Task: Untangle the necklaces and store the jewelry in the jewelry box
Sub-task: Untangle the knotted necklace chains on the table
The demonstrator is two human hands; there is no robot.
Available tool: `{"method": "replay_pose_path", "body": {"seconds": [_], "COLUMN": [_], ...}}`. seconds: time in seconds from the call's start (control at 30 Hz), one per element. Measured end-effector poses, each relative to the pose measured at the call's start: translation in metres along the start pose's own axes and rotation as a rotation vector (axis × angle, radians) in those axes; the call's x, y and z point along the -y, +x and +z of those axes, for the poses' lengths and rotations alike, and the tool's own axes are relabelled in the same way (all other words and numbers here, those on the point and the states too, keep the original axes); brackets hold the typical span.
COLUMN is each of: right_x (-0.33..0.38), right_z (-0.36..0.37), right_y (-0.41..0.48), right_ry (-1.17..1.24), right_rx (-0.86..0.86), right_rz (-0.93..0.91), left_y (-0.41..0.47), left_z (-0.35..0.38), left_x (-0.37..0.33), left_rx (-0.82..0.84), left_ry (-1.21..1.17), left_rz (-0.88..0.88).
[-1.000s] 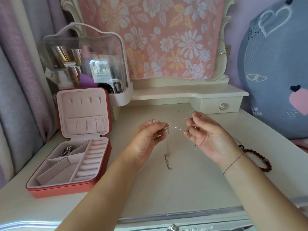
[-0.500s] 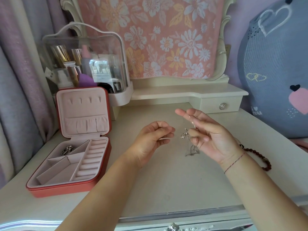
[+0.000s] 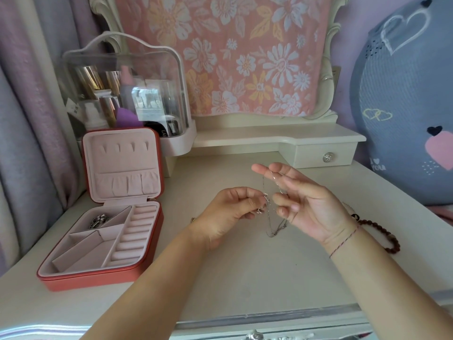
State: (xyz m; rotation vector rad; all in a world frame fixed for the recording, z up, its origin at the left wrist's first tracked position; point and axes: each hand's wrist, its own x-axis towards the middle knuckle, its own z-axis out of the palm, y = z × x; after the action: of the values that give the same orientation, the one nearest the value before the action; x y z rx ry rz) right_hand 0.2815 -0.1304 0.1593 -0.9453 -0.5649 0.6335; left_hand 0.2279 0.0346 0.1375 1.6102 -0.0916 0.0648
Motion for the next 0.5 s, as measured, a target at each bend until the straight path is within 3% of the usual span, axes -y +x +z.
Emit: {"method": "replay_pose_path", "body": {"seconds": [0.17, 0.3, 0.5], "right_x": [0.001, -0.002, -0.015], "right_z": [-0.004, -0.005, -0.009], "right_y": [0.003, 0.004, 0.006], "right_ry": [0.108, 0.047, -0.395], "right_rx": [-0.138, -0.15, -0.268], "right_rz": [-0.049, -0.034, -0.073], "left_y": [0.001, 0.001, 0.003], "left_z": [-0.001, 0.001, -0.005], "left_x": [0.0, 0.002, 0.003], "left_rx": [-0.054, -0.072, -0.161], "left_ry": [-0.058, -0.073, -0.058], "left_rz": [-0.011, -0.027, 0.04]}}
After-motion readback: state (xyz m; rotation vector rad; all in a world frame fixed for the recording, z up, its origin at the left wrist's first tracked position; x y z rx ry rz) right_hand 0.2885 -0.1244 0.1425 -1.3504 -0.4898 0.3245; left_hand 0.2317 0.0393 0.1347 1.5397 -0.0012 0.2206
